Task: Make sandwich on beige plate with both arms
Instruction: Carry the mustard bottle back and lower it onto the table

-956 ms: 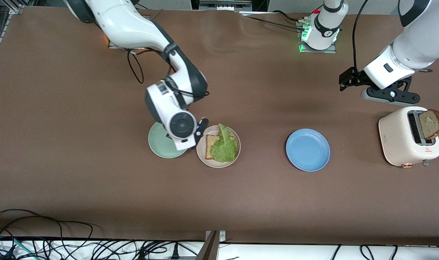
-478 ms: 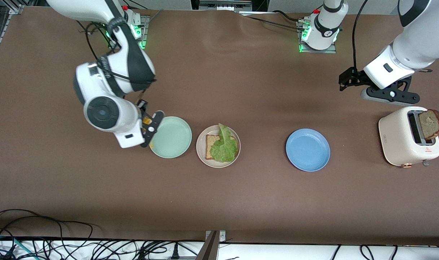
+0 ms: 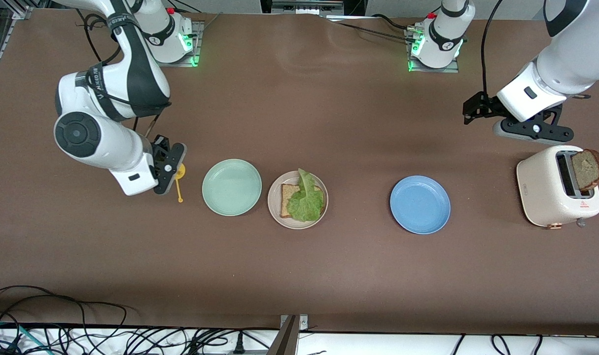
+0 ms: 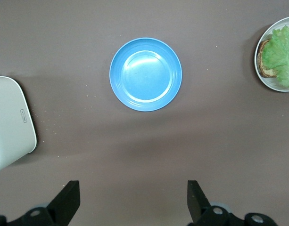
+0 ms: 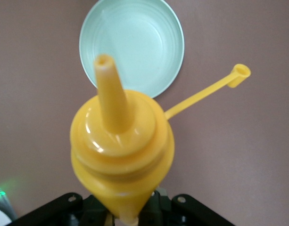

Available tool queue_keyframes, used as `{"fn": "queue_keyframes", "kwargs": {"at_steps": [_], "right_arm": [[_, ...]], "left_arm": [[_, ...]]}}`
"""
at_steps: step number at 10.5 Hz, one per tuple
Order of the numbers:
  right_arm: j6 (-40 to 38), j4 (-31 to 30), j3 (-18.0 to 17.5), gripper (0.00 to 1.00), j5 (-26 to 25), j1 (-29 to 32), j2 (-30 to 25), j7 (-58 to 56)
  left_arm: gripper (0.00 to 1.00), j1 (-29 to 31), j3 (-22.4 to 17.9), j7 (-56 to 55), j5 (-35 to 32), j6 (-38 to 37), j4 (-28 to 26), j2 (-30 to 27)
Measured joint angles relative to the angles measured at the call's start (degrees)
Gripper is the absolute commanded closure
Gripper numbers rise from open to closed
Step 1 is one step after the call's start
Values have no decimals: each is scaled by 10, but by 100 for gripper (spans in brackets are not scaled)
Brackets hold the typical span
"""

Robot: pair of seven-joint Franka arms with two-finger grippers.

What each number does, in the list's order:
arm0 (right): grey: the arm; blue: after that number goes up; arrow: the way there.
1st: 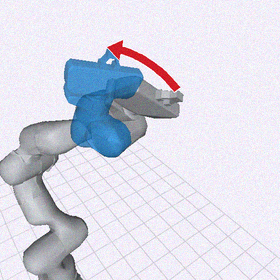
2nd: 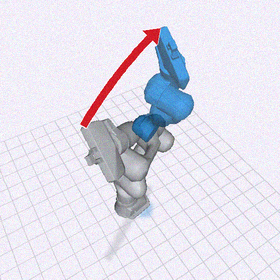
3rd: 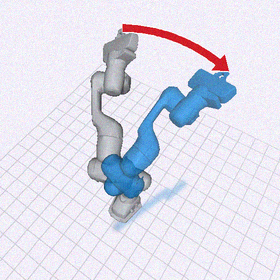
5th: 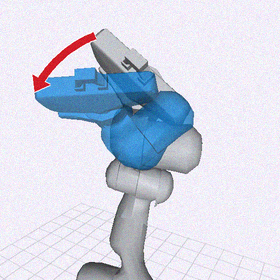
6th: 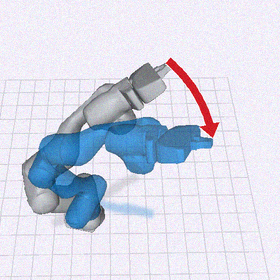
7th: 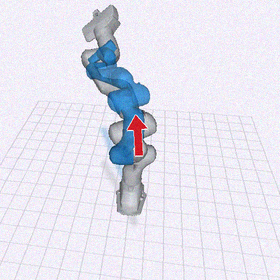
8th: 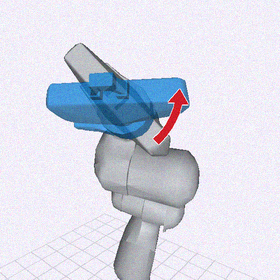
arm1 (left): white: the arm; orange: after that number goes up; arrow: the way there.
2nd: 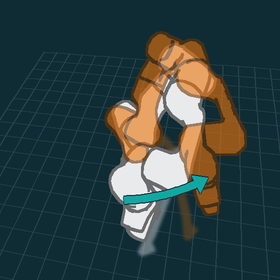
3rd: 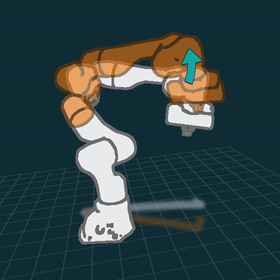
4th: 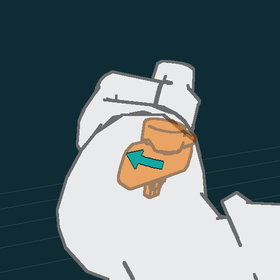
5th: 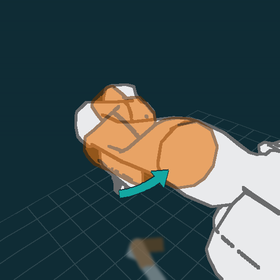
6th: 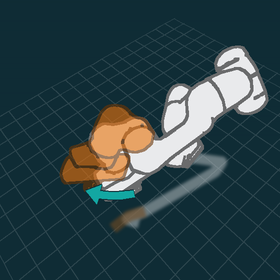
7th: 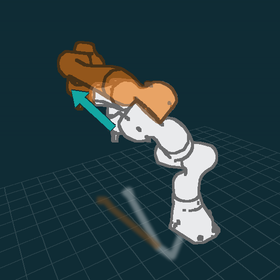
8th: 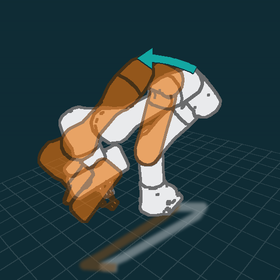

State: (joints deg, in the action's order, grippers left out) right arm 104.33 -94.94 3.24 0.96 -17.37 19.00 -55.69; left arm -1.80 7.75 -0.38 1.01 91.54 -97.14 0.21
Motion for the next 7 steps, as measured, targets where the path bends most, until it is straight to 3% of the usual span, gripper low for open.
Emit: {"fn": "queue_keyframes", "kwargs": {"at_steps": [4, 7], "right_arm": [[145, -114, 3, 100, 14, 54, -33, -92], [256, -184, 6, 100, 93, 87, -32, -193]], "left_arm": [[0, 1, -1, 0, 0, 0, 0, 0], [0, 6, -4, 0, 0, 0, 0, 0]]}}
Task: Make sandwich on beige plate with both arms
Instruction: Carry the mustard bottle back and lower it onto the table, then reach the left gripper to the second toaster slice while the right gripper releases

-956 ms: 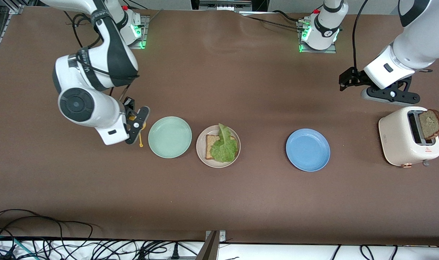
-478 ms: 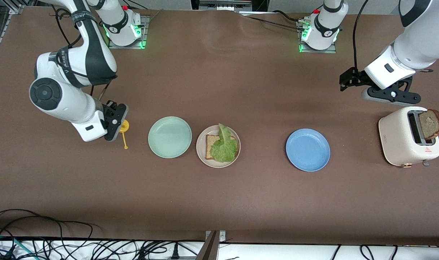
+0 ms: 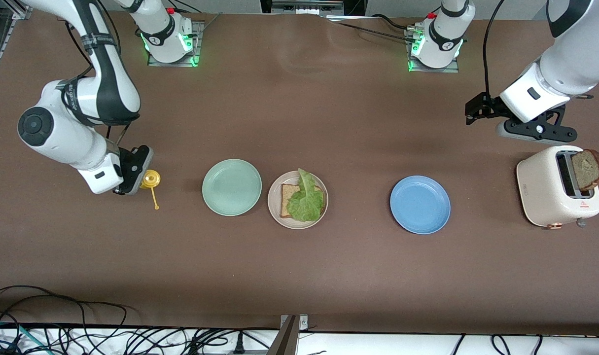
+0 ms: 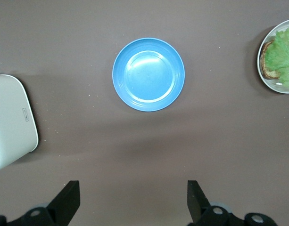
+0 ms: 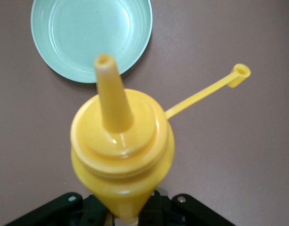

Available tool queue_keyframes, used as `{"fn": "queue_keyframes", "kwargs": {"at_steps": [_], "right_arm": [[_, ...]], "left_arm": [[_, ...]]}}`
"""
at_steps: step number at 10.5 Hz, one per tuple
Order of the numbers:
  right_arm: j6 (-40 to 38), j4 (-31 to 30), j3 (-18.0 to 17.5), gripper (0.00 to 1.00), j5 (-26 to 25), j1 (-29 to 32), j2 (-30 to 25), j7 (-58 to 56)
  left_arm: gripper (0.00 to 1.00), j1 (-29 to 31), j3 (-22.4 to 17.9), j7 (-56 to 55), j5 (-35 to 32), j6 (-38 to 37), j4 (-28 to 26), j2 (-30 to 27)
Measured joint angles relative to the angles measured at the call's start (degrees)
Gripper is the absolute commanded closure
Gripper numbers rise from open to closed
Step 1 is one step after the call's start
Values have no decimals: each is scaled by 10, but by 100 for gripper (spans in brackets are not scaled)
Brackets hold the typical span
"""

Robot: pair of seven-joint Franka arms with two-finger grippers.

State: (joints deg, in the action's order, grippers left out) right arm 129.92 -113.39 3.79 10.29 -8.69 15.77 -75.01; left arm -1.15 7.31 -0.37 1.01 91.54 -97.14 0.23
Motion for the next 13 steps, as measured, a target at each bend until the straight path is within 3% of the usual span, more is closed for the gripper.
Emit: {"fn": "queue_keyframes", "kwargs": {"at_steps": [3, 7, 9, 11, 12, 13], "right_arm": [[67, -55, 1, 100, 90, 17, 8, -87], [108, -63, 1, 100, 205, 19, 51, -188], [110, -64, 1, 100, 265, 19, 69, -235], [111, -64, 1, 100, 279, 20, 77, -247], [111, -64, 1, 63, 280, 20, 77, -247], [111, -64, 1, 57, 281, 20, 77, -247]], "left_arm": [[0, 40, -3, 4, -2, 0, 0, 8], [0, 75, -11, 8, -29, 8, 9, 34], [0, 116, -17, 41, -57, 10, 46, 69], [0, 154, -20, 81, -82, 19, 71, 105], [0, 172, -21, 105, -83, 31, 82, 120], [0, 191, -21, 133, -84, 41, 90, 134]]}}
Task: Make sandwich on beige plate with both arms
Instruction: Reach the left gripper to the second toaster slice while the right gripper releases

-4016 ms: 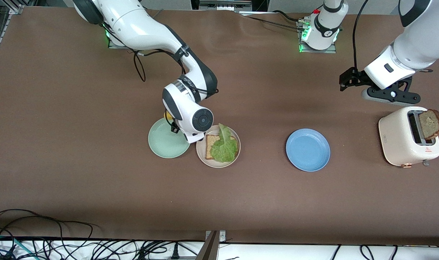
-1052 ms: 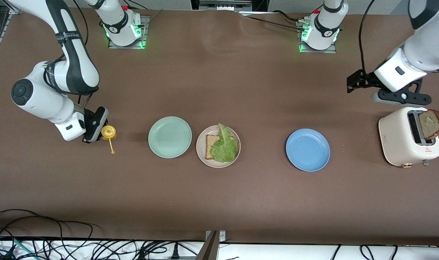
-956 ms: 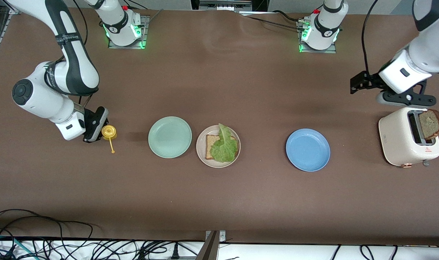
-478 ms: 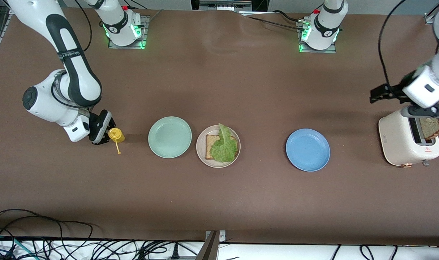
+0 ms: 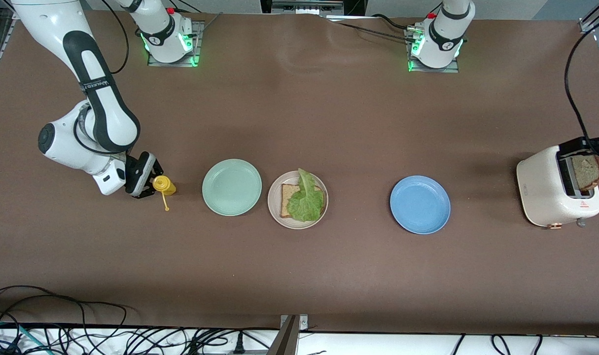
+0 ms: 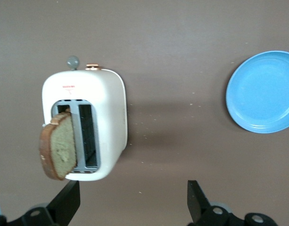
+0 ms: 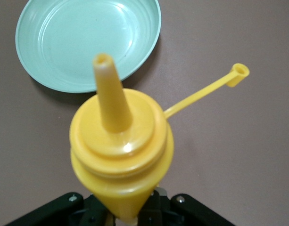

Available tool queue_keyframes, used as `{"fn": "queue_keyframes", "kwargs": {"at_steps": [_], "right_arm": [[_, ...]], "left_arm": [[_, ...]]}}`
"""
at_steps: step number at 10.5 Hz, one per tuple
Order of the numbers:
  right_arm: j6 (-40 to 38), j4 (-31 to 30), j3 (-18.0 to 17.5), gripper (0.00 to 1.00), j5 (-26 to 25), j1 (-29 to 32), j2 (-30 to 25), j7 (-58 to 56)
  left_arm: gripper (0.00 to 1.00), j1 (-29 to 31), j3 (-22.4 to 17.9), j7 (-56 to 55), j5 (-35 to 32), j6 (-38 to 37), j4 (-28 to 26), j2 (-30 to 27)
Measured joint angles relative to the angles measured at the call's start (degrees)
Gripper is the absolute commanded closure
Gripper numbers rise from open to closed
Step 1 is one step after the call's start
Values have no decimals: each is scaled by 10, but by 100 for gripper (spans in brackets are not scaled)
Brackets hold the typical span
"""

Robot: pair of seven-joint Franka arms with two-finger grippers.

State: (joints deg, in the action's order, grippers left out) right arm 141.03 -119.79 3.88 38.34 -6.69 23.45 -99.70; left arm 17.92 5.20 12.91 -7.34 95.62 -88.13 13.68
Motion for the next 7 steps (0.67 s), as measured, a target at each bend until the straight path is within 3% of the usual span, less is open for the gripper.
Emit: {"fn": "queue_keyframes", "kwargs": {"at_steps": [2, 5, 6, 7], "right_arm": [[0, 0, 0, 45, 2, 0, 0, 0], [0, 0, 0, 37, 4, 0, -2, 0], [0, 1, 0, 30, 4, 0, -2, 0], [0, 2, 0, 27, 5, 1, -3, 0]], "left_arm": [[0, 38, -2, 50, -1, 44, 3, 32], [4, 107, -4, 105, -1, 92, 5, 87], [20, 122, -4, 111, -1, 95, 6, 100], [43, 132, -4, 112, -1, 95, 6, 110]]}}
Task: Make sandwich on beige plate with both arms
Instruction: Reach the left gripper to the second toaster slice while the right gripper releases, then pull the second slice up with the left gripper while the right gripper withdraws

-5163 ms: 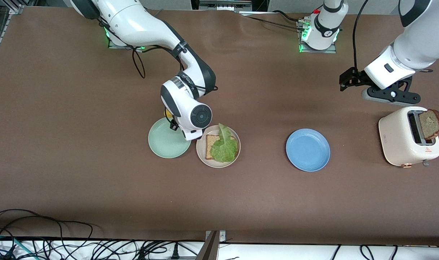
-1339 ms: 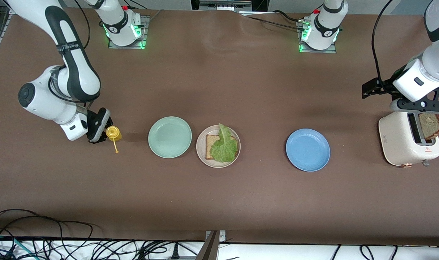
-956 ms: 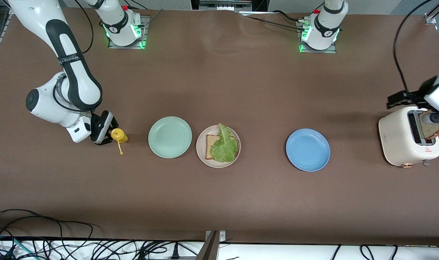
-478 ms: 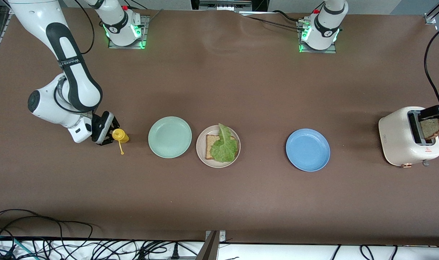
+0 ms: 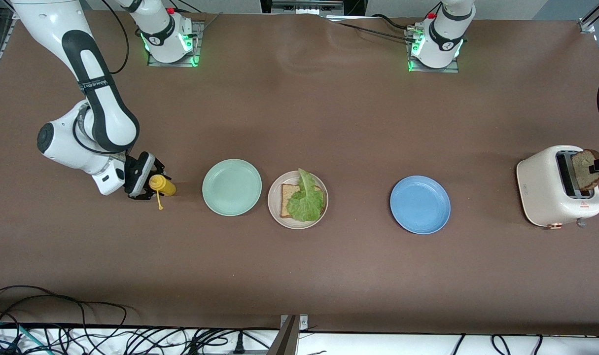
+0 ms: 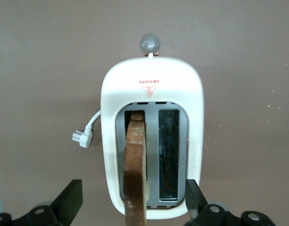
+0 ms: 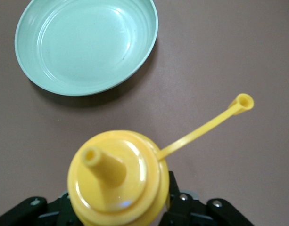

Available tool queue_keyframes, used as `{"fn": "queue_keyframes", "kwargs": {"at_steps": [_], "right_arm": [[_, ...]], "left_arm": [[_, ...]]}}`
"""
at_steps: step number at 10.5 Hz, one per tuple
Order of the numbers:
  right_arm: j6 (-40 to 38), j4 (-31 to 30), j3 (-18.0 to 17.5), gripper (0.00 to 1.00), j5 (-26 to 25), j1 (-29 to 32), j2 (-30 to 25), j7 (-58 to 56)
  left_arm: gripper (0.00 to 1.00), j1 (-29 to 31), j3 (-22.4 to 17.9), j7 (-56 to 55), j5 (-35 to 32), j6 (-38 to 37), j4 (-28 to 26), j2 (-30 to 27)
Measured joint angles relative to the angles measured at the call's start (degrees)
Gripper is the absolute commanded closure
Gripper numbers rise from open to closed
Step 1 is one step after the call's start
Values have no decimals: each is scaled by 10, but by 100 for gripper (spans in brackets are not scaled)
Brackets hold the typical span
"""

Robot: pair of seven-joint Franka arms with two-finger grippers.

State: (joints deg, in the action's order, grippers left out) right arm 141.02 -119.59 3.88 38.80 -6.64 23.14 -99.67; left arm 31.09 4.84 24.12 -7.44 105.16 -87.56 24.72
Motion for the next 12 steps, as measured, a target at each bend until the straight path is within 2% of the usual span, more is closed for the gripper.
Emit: {"fn": "queue_keyframes", "kwargs": {"at_steps": [2, 3, 5, 10, 12], "right_arm": [[0, 3, 0, 19, 1, 0, -5, 0], [-1, 3, 1, 14, 1, 1, -8, 1], [-18, 4, 8, 0, 3, 5, -18, 18], [-70, 4, 28, 0, 0, 14, -65, 98], [-82, 5, 32, 0, -29, 15, -88, 179]], "left_arm": [[89, 5, 0, -1, 0, -6, 0, 16], [100, 5, 0, -2, 0, -13, 0, 21], [100, 5, 2, -10, 0, -32, 1, 24], [100, 5, 8, -12, 0, -66, 25, 6], [100, 4, 27, -11, 0, -112, 60, -13]]}}
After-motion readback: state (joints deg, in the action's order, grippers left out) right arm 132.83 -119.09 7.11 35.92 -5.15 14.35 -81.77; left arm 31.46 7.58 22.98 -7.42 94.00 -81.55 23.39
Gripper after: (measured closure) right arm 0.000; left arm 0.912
